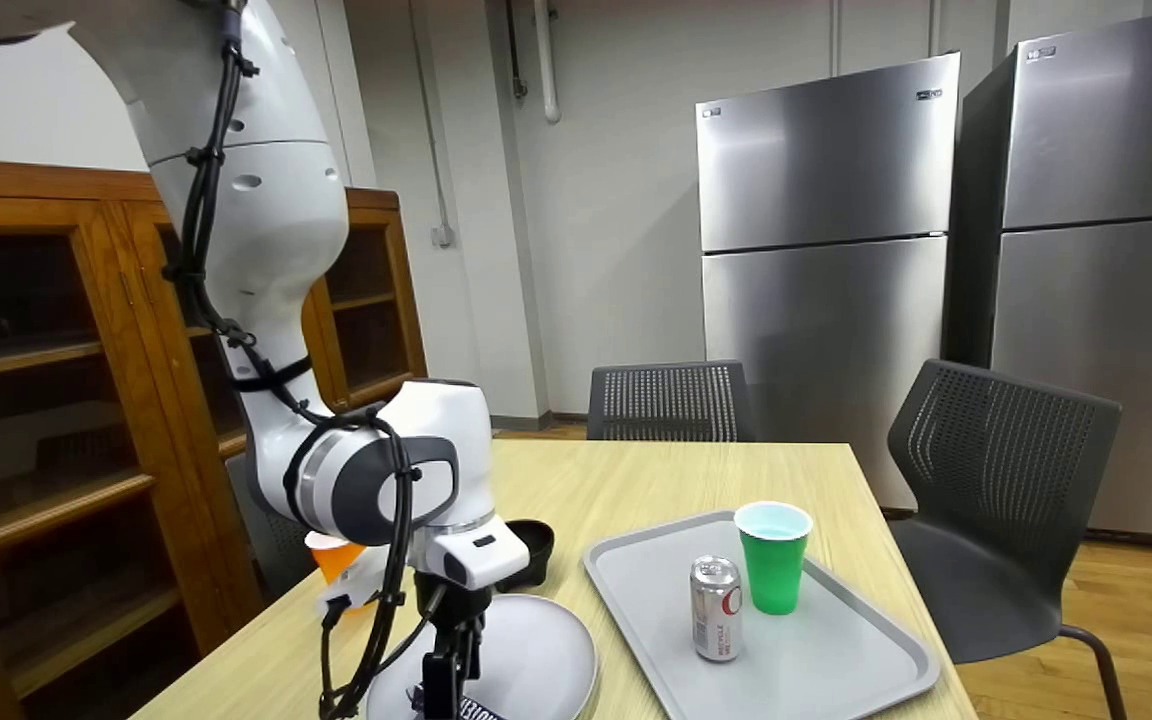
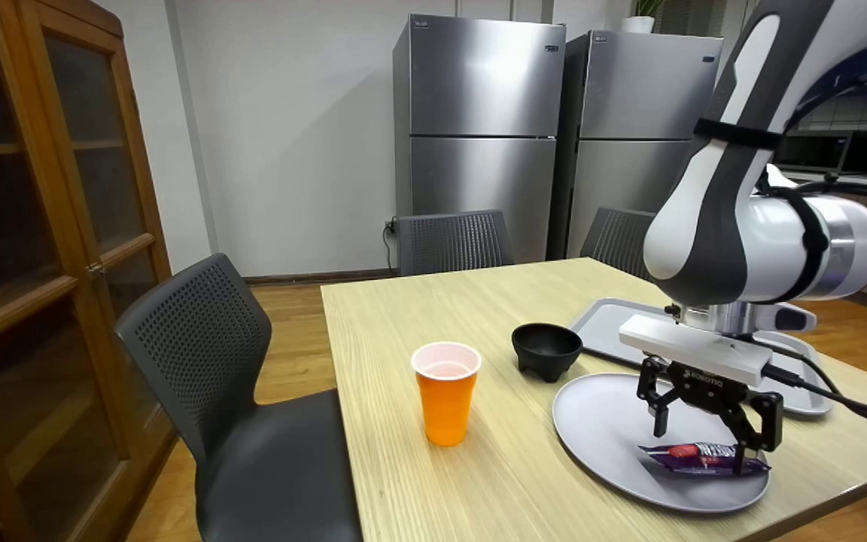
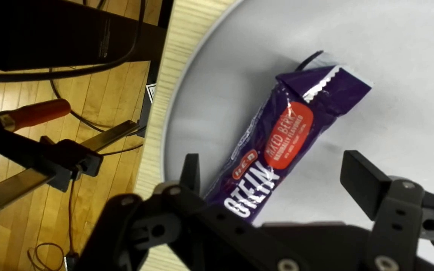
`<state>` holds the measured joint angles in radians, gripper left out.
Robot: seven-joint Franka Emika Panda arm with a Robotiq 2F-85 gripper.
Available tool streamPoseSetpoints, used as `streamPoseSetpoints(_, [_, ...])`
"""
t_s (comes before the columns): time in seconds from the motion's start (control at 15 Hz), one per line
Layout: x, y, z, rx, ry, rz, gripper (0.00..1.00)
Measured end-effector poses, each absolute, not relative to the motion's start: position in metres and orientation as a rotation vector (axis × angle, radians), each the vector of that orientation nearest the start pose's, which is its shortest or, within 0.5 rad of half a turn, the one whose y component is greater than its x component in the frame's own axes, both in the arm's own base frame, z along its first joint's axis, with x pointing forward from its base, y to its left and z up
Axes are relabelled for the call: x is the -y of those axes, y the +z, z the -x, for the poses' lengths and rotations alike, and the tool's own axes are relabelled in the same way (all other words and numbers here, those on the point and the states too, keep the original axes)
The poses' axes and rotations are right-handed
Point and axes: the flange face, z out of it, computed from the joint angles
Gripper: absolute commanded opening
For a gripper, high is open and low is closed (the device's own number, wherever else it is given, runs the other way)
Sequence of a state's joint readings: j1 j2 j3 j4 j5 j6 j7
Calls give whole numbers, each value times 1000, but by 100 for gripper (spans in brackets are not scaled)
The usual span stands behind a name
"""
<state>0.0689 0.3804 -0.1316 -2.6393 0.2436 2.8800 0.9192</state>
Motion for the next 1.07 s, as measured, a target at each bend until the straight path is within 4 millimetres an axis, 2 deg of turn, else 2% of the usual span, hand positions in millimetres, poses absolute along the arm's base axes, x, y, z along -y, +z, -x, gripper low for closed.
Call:
streamPoseSetpoints(0.53, [46,104,-393,-1822,172,2624,3])
streamPoseSetpoints(0.6, [46,104,-393,-1822,170,2623,0])
streamPoseSetpoints(0.73, [46,105,-394,-1824,166,2619,4])
streamPoseSetpoints(1.07, [44,113,-398,-1813,143,2610,4])
